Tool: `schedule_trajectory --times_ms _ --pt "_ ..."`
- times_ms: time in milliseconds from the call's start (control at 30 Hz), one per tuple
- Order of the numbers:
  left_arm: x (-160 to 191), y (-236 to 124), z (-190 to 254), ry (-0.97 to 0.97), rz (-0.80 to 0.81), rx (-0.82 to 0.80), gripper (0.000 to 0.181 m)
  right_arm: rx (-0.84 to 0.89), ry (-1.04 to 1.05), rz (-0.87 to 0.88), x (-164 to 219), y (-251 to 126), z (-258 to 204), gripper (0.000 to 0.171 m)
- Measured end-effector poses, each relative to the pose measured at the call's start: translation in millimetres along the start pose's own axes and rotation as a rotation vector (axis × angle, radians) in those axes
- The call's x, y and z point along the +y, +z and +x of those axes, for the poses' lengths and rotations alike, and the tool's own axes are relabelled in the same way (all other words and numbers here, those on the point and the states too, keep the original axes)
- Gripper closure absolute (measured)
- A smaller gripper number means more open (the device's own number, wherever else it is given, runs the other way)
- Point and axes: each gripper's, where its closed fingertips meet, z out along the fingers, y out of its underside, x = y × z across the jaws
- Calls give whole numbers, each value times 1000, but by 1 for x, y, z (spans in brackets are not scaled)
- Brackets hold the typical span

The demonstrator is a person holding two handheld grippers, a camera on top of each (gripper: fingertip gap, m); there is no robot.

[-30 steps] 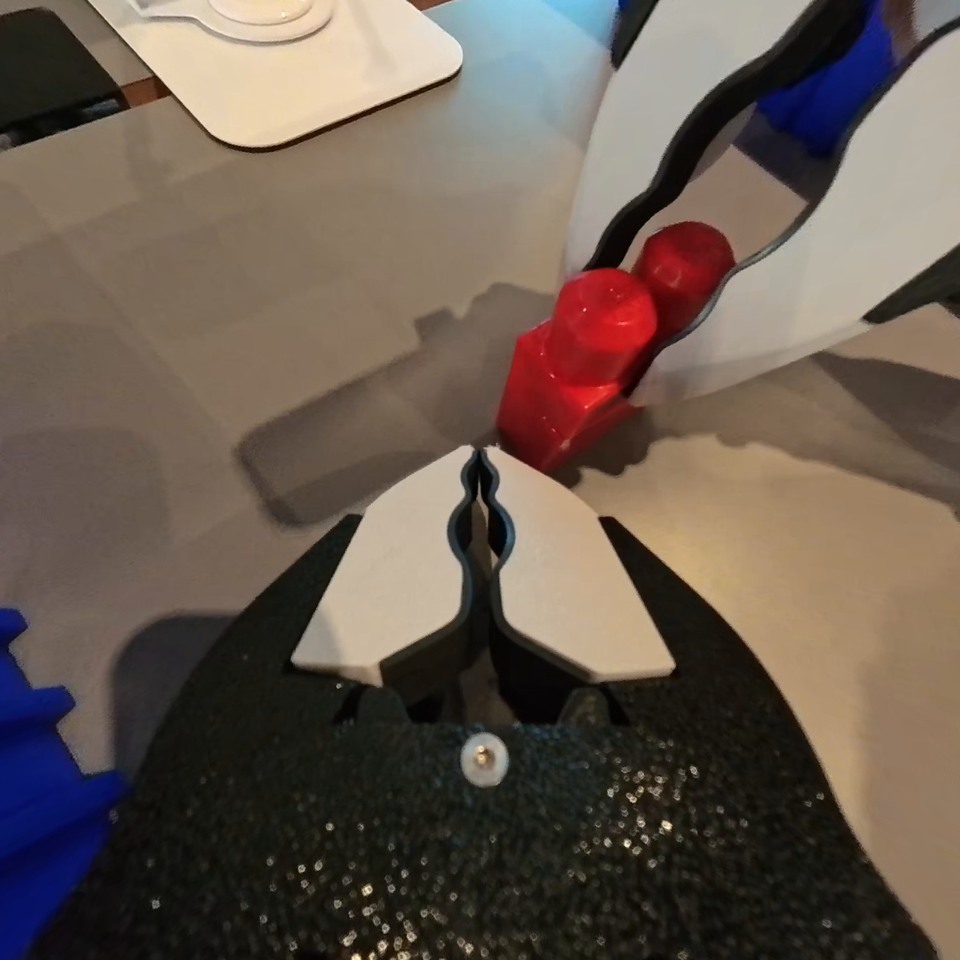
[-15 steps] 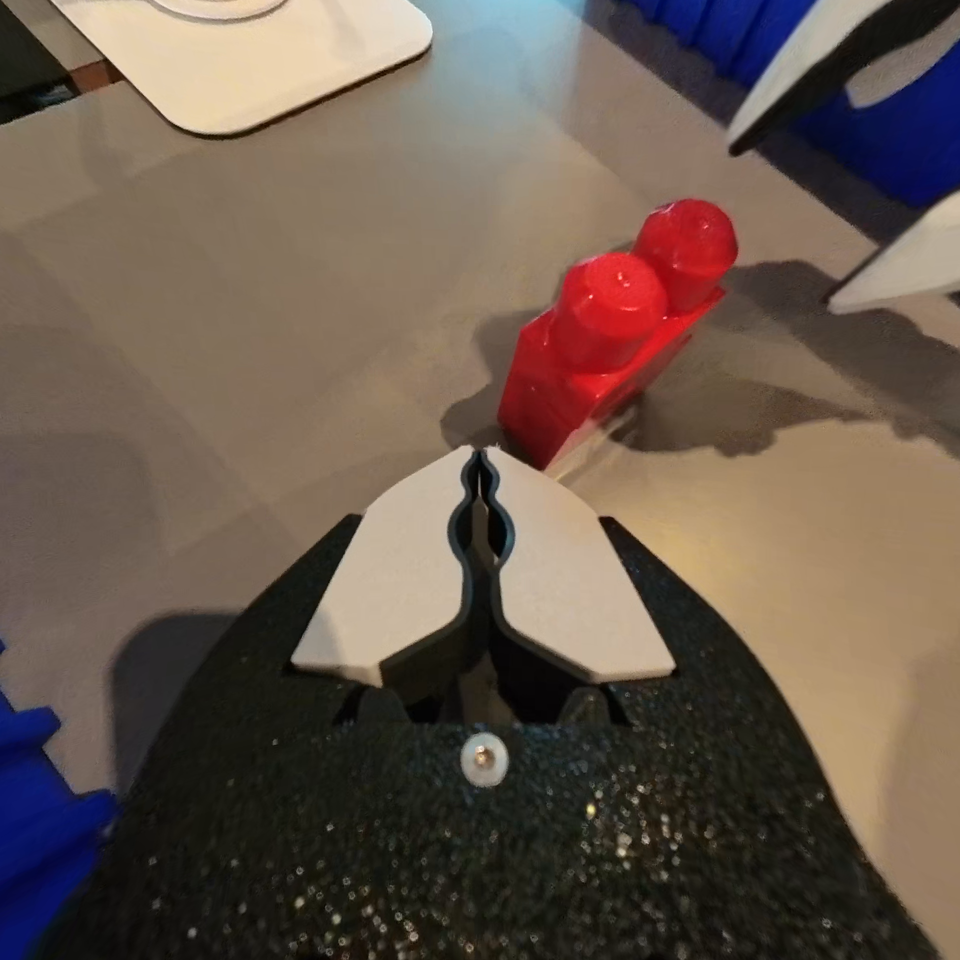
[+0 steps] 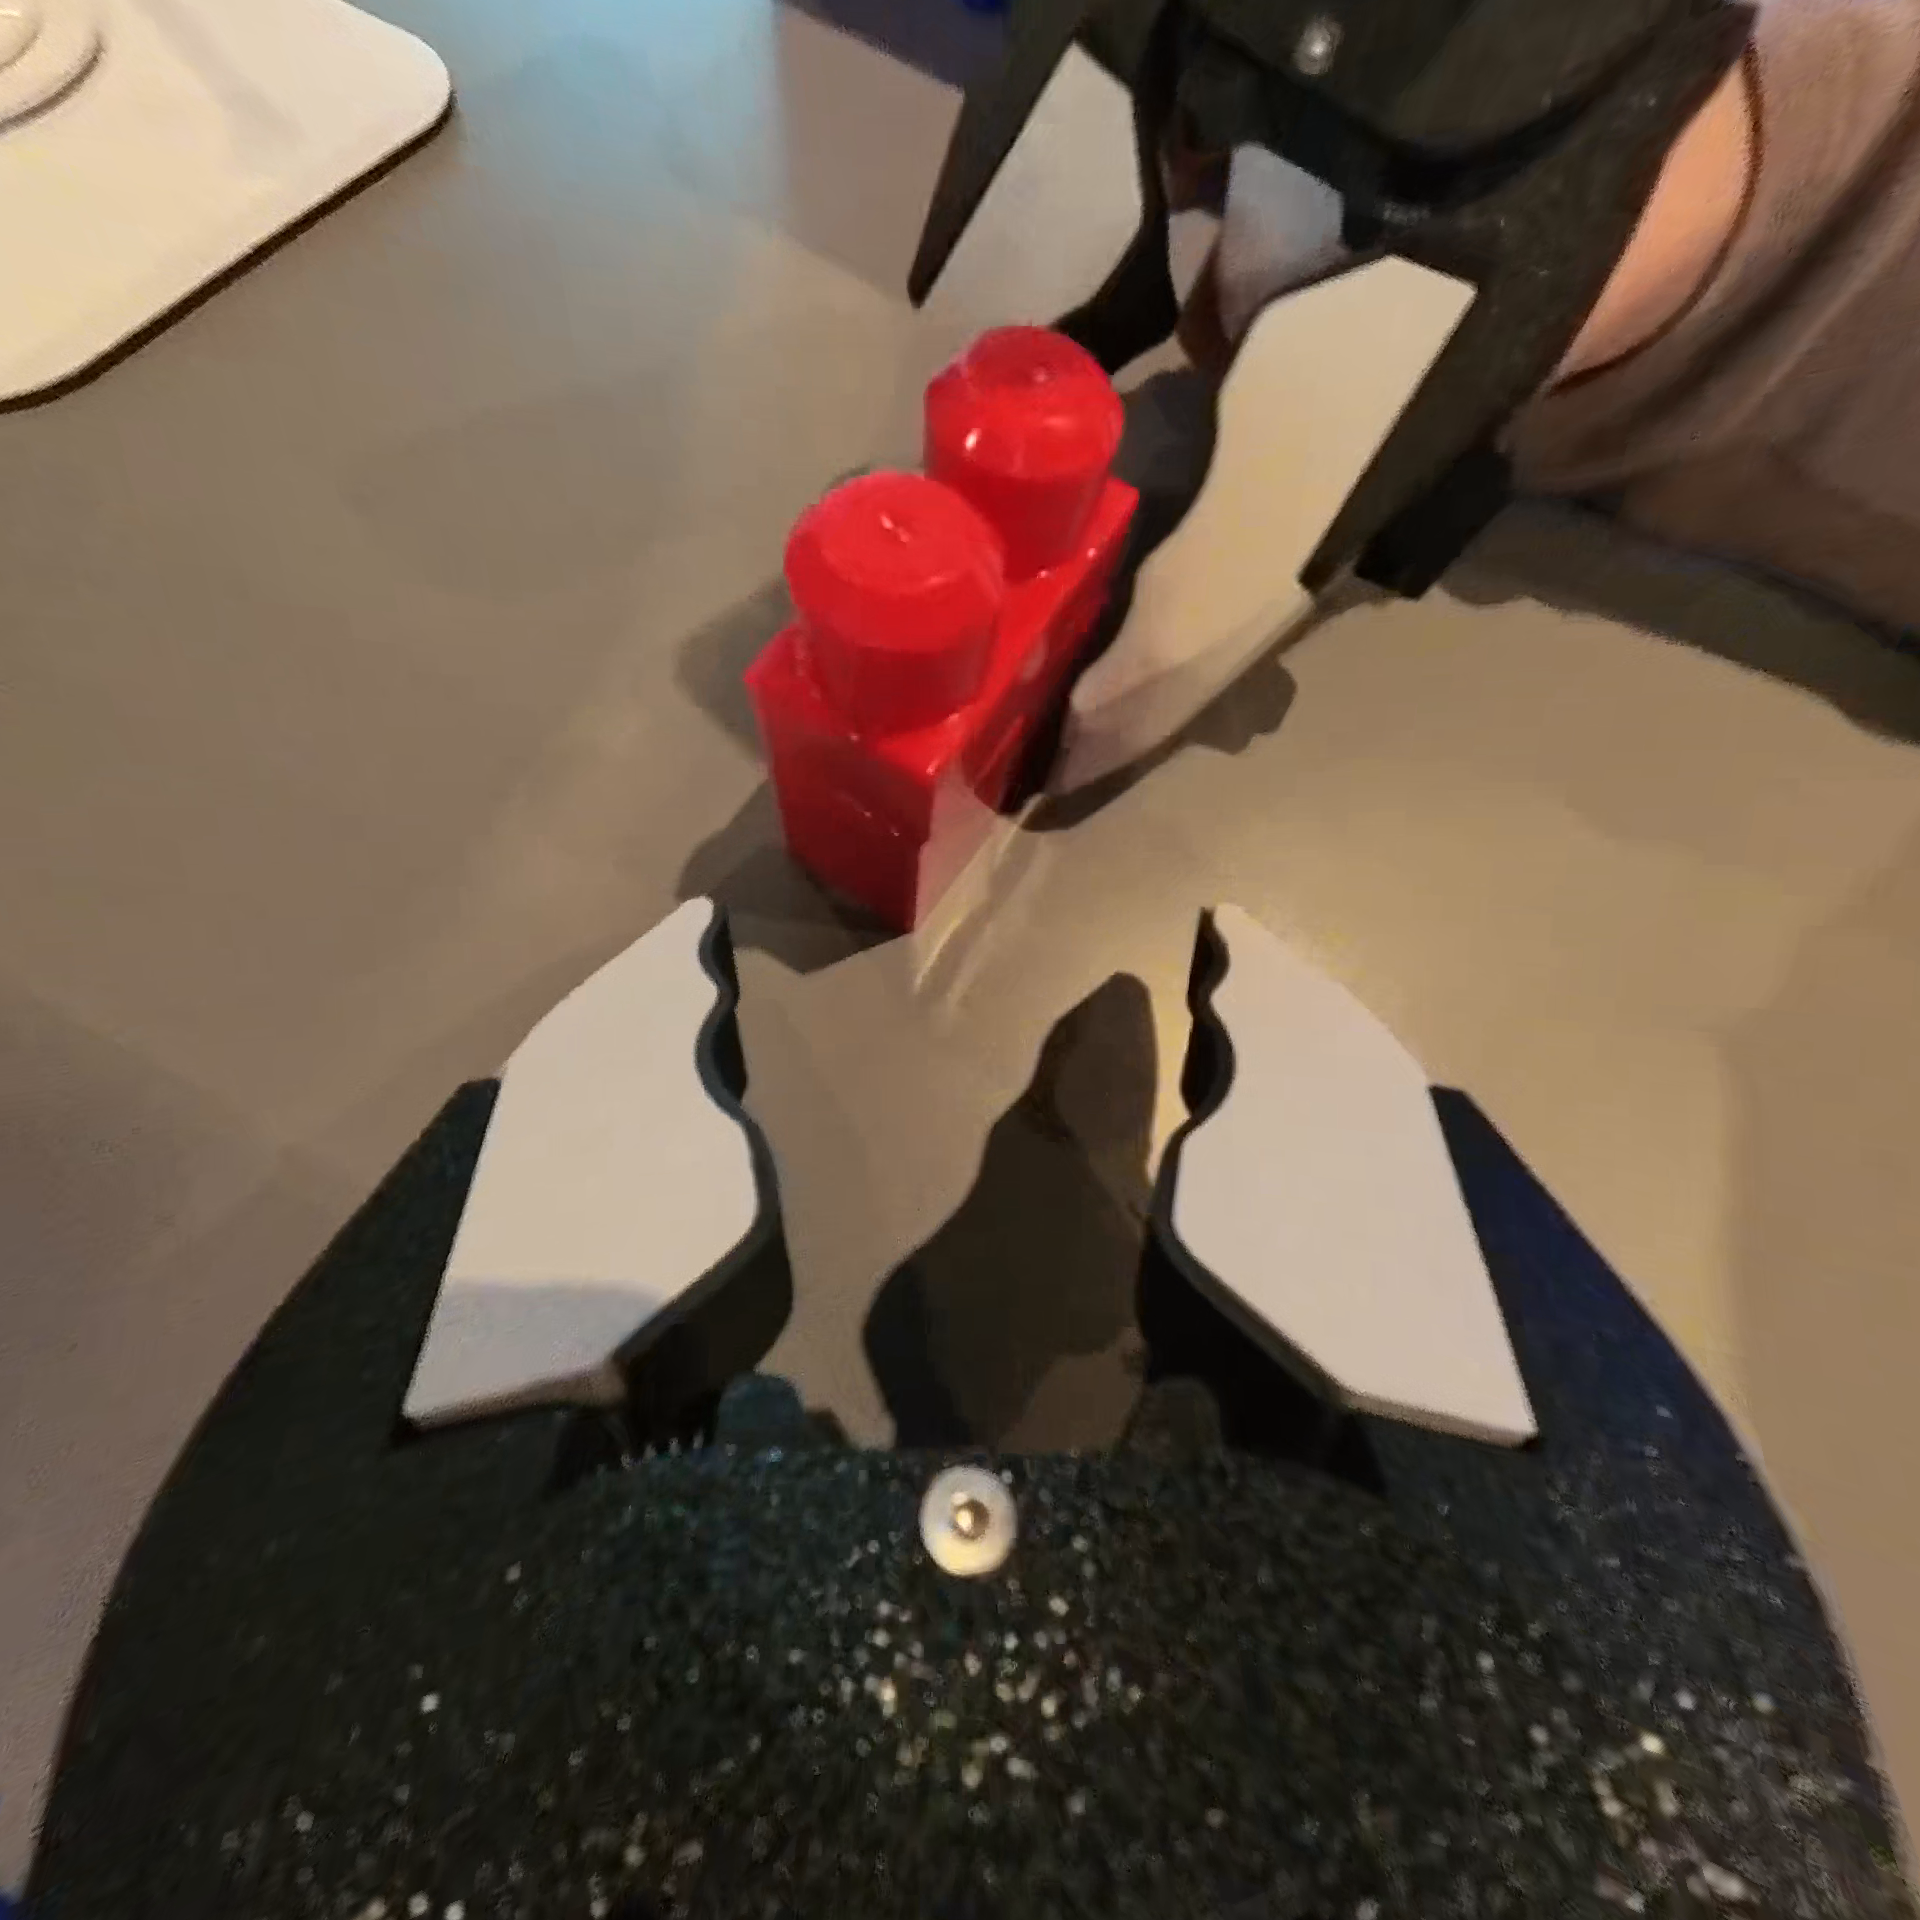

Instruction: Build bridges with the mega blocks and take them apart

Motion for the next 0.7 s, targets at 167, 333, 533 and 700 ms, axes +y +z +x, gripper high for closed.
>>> schedule_trajectory --times_ms 167,333,533,700 --pt "-3 0 12 146 17 5 99 -194 -163 59 3 -3 -37 134" --pt "12 4 34 269 -59 98 107 -259 -202 55 8 -9 -51 134" --pt "14 3 46 247 -38 192 145 -265 -197 45 8 -9 -56 134" --pt "15 3 44 214 -70 203 145 -237 -149 17 9 -9 -56 134"
